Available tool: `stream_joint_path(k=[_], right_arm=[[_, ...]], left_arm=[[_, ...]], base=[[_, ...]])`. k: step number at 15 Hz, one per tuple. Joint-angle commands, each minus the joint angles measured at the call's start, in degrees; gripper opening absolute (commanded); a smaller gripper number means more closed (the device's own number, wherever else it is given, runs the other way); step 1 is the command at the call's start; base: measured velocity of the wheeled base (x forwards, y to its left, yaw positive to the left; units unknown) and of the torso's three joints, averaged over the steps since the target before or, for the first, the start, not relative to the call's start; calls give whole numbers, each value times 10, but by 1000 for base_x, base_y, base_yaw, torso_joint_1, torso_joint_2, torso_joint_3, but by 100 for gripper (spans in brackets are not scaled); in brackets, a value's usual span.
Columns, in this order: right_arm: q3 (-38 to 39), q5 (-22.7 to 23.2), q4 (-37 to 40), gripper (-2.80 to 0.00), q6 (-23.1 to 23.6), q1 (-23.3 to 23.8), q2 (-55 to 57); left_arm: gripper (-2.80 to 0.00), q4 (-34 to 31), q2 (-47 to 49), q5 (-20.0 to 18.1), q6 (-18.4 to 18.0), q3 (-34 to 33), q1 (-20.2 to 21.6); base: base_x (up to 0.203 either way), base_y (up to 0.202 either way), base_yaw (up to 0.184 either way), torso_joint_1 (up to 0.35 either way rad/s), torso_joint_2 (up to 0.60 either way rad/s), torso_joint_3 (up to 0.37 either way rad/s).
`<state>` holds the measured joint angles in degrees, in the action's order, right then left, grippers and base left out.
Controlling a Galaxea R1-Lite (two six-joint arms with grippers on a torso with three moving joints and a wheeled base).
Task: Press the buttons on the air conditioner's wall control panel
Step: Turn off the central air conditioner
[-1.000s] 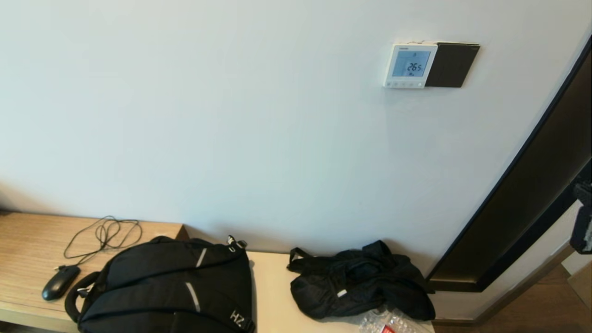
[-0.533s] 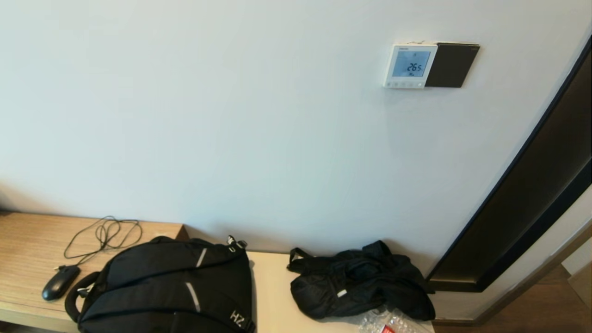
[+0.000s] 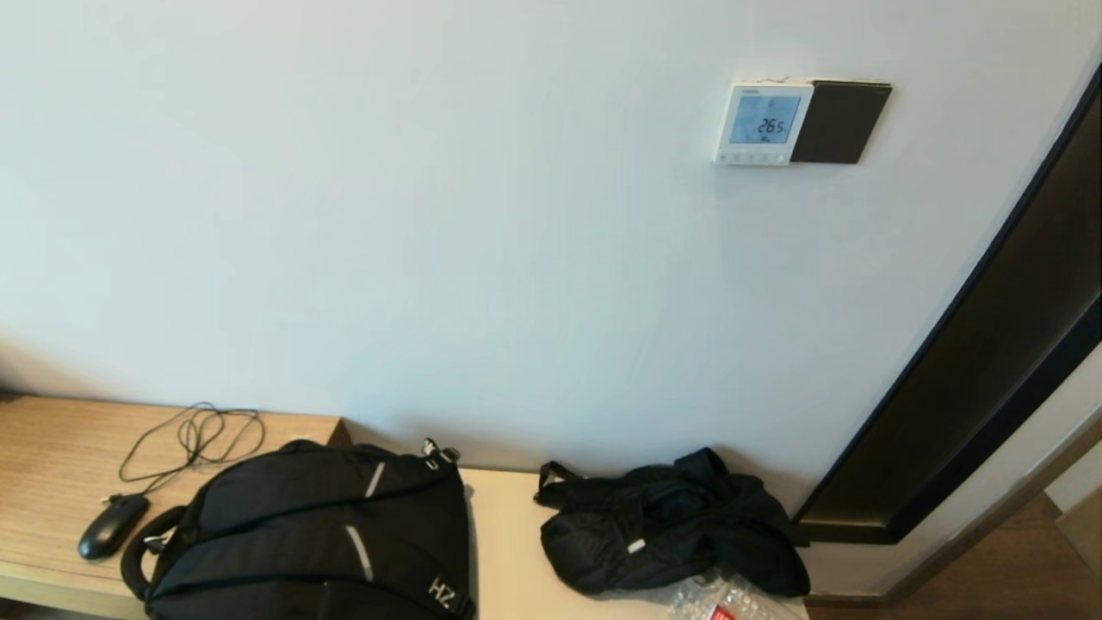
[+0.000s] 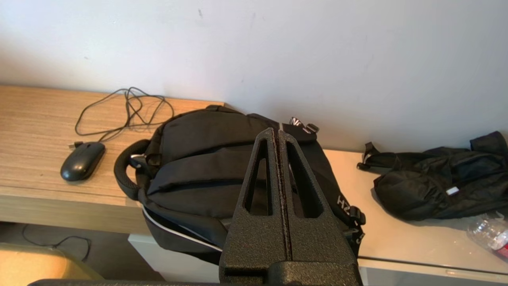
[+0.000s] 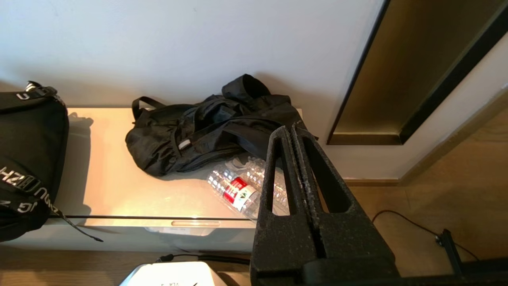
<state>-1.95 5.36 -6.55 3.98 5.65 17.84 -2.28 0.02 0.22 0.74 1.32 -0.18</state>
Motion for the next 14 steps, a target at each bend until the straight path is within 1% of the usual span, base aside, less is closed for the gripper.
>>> stream_joint_path(k=[1, 2, 4, 5, 7, 9, 12, 13, 14], right_arm=[[9, 1, -3, -280, 3, -10, -21], [9, 1, 2, -280, 4, -18, -33], [9, -11, 28, -280, 9, -61, -78], [10, -19, 39, -280, 11, -63, -84], [14, -26, 46, -280, 14, -59, -140], [19, -32, 66, -280, 26, -58, -179], [19, -31, 63, -280, 26, -59, -179], [19, -33, 62, -280, 16, -58, -180], [19, -37, 60, -280, -7, -59, -180]], left_arm=[[-280, 0, 0, 0, 1, 0, 0], [-280, 0, 0, 0, 0, 0, 0], [-280, 0, 0, 0, 0, 0, 0], [-280, 0, 0, 0, 0, 0, 0], [-280, 0, 0, 0, 1, 0, 0], [-280, 0, 0, 0, 0, 0, 0], [-280, 0, 0, 0, 0, 0, 0], [-280, 0, 0, 0, 0, 0, 0], [-280, 0, 0, 0, 0, 0, 0]], base=[[0, 0, 0, 0, 0, 0], [0, 0, 0, 0, 0, 0], [0, 0, 0, 0, 0, 0], [0, 0, 0, 0, 0, 0], [0, 0, 0, 0, 0, 0], [0, 0, 0, 0, 0, 0], [0, 0, 0, 0, 0, 0], [0, 0, 0, 0, 0, 0], [0, 0, 0, 0, 0, 0]])
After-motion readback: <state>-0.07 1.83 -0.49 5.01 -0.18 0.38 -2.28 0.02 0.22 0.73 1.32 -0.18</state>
